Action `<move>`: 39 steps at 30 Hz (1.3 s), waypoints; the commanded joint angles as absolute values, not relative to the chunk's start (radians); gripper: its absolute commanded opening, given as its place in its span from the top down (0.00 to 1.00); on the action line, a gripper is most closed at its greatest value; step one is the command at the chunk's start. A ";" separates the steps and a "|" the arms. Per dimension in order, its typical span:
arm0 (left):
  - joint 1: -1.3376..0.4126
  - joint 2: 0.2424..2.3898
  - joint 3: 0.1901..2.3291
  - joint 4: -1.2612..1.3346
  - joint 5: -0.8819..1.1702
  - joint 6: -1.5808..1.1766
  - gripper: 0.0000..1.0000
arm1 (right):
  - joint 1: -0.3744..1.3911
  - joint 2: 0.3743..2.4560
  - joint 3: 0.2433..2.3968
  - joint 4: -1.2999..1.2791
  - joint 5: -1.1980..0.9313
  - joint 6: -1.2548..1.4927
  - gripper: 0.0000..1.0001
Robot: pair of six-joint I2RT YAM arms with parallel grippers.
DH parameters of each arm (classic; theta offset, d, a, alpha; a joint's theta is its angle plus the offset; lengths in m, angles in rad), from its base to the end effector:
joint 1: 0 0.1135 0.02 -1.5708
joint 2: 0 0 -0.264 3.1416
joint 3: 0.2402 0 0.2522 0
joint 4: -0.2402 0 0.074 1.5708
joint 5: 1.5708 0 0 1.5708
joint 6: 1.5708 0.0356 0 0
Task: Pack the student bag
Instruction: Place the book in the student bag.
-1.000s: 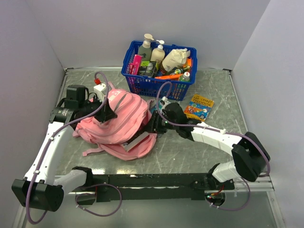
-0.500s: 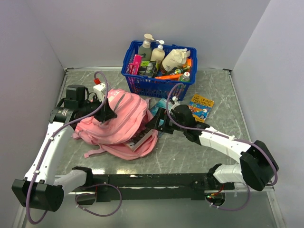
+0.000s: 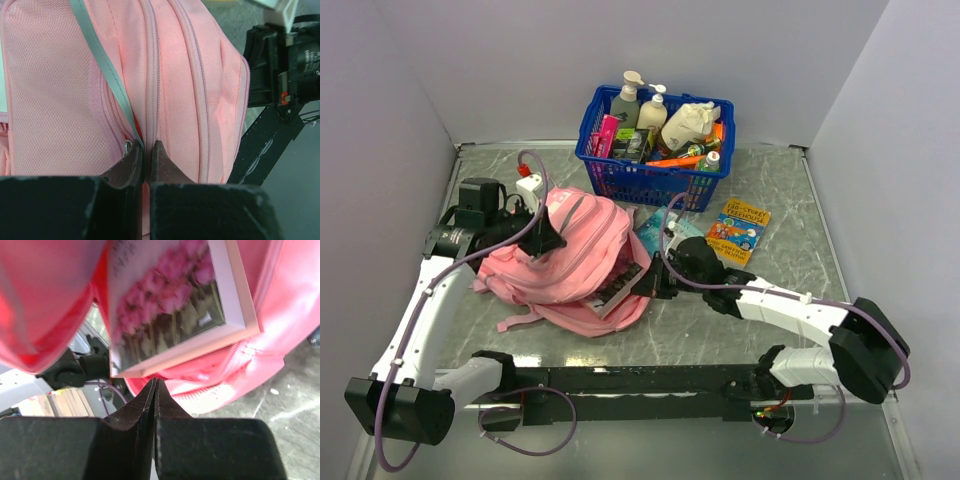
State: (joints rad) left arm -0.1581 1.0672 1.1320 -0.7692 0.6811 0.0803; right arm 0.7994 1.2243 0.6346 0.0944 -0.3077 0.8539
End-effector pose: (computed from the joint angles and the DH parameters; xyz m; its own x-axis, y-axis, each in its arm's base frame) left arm 0.2045 -0.0553 0.3546 -0.5896 0.1571 -0.7923 0.6455 0.6812 -0.3453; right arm 0.1751 0.1955 0.2242 -0.8728 0.1330 -0.4696 -0.3212 0.5679 0.7578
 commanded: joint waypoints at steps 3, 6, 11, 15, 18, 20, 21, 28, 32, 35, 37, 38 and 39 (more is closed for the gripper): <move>-0.161 1.048 1.255 -0.629 0.810 0.052 0.99 | 0.827 1.328 0.693 0.159 -0.311 0.834 0.97; -0.161 1.049 1.265 -0.630 0.828 0.048 0.99 | 0.830 1.409 0.748 0.202 -0.314 0.848 0.98; -0.161 1.055 1.270 -0.634 0.839 0.048 0.99 | 0.854 1.566 0.865 0.310 -0.331 0.902 0.99; -0.161 1.052 1.259 -0.640 0.839 0.054 0.99 | 0.877 1.650 0.972 0.310 -0.327 0.902 0.98; -0.161 1.048 1.252 -0.638 0.844 0.058 0.99 | 0.890 1.684 1.026 0.328 -0.342 0.907 0.94; -0.160 1.049 1.247 -0.640 0.845 0.061 0.99 | 0.893 1.692 1.052 0.325 -0.342 0.904 0.93; -0.161 1.049 1.246 -0.641 0.847 0.064 0.99 | 0.893 1.692 1.054 0.334 -0.341 0.900 0.92; -0.160 1.055 1.238 -0.635 0.877 0.060 0.99 | 0.911 1.743 1.121 0.393 -0.405 0.891 0.91; -0.160 1.051 1.256 -0.652 0.871 0.075 0.99 | 0.916 1.801 1.173 0.312 -0.443 0.856 0.74; -0.160 1.051 1.276 -0.673 0.882 0.081 0.99 | 0.916 1.856 1.246 0.071 -0.422 0.807 0.41; -0.160 1.048 1.292 -0.690 0.881 0.098 0.99 | 0.908 1.812 1.170 0.061 -0.379 0.801 0.26; -0.158 1.045 1.310 -0.696 0.877 0.101 0.99 | 0.904 1.787 1.134 0.064 -0.359 0.796 0.16; -0.156 1.045 1.319 -0.713 0.876 0.107 0.99 | 0.888 1.758 1.103 0.071 -0.351 0.790 0.00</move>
